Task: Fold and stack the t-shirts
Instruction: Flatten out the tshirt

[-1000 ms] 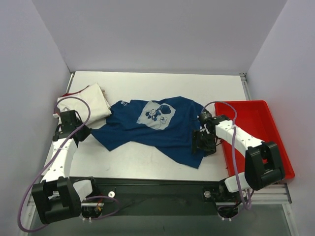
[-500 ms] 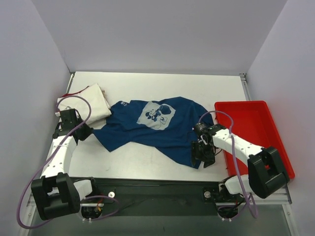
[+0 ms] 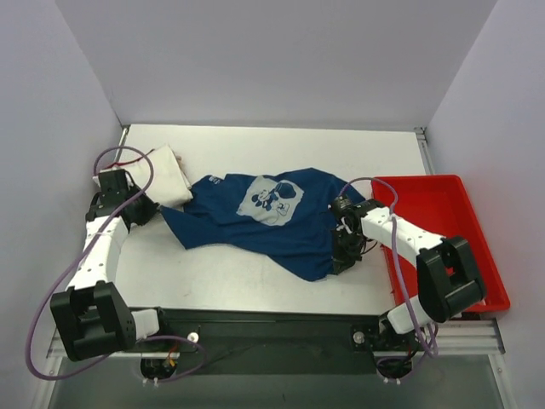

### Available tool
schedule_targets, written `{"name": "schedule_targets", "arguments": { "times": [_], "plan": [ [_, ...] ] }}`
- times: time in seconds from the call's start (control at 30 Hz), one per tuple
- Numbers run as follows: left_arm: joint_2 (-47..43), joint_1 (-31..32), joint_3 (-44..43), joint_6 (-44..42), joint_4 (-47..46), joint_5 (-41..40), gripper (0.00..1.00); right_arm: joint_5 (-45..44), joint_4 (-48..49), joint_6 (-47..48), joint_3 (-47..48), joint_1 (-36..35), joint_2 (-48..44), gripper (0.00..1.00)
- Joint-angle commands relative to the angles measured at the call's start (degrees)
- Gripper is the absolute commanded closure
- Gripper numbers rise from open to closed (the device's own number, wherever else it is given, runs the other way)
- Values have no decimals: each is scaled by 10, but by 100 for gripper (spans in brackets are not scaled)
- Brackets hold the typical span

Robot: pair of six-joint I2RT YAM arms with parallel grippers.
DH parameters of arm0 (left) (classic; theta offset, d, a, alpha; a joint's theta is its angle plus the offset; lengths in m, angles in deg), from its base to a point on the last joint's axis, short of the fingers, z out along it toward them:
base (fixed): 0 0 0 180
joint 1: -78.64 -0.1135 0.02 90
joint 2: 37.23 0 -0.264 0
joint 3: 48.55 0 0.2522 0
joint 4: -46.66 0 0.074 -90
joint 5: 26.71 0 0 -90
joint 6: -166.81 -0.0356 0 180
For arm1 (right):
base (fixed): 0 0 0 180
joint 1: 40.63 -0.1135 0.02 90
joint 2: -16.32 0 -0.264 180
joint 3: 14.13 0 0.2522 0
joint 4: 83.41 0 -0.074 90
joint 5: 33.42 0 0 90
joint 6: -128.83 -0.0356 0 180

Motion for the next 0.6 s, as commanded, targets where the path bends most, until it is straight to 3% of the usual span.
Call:
{"name": "schedule_targets", "arguments": {
  "times": [0.0,0.23,0.33,0.5,0.57],
  "plan": [
    [20,-3,-87,22,-28,29,100,-41,-69,31,116,29,-15,100],
    [86,-51,-224,68,-28,84,100,-75,-223,116,375,134,-27,100],
    [77,-82,-220,87,-28,103,100,-97,-274,133,446,146,-27,100],
    [43,-101,-150,89,-31,109,100,-126,-314,121,408,151,-68,100],
    [25,-100,-101,87,-38,123,100,-120,-320,104,344,152,-92,82]
  ]
}}
